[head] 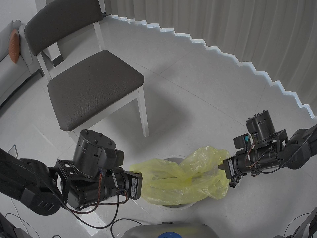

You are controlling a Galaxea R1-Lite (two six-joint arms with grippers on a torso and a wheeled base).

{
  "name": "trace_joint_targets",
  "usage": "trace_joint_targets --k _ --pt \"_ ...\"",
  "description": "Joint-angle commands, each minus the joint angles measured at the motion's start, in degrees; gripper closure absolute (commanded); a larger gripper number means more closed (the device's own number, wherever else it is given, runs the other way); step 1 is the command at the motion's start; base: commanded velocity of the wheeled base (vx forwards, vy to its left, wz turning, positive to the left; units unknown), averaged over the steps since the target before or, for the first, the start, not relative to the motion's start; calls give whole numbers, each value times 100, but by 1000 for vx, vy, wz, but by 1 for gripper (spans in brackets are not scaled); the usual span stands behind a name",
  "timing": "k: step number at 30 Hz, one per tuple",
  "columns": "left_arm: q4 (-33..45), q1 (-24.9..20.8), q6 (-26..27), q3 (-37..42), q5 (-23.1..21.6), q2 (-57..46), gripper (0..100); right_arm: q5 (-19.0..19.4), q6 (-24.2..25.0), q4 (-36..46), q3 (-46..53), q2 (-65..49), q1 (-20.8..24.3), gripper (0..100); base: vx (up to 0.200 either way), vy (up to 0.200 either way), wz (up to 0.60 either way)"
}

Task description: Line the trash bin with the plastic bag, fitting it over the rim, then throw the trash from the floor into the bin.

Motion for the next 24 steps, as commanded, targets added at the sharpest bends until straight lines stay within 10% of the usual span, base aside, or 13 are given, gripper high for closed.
trace_joint_targets --k 1,24 --pt "-150 50 3 218 0 -104 100 10 22 -178 -15 425 192 100 0 0 0" --pt "-115 226 12 1422 -27 -1361 100 -16 364 -169 90 495 1080 100 0 0 0"
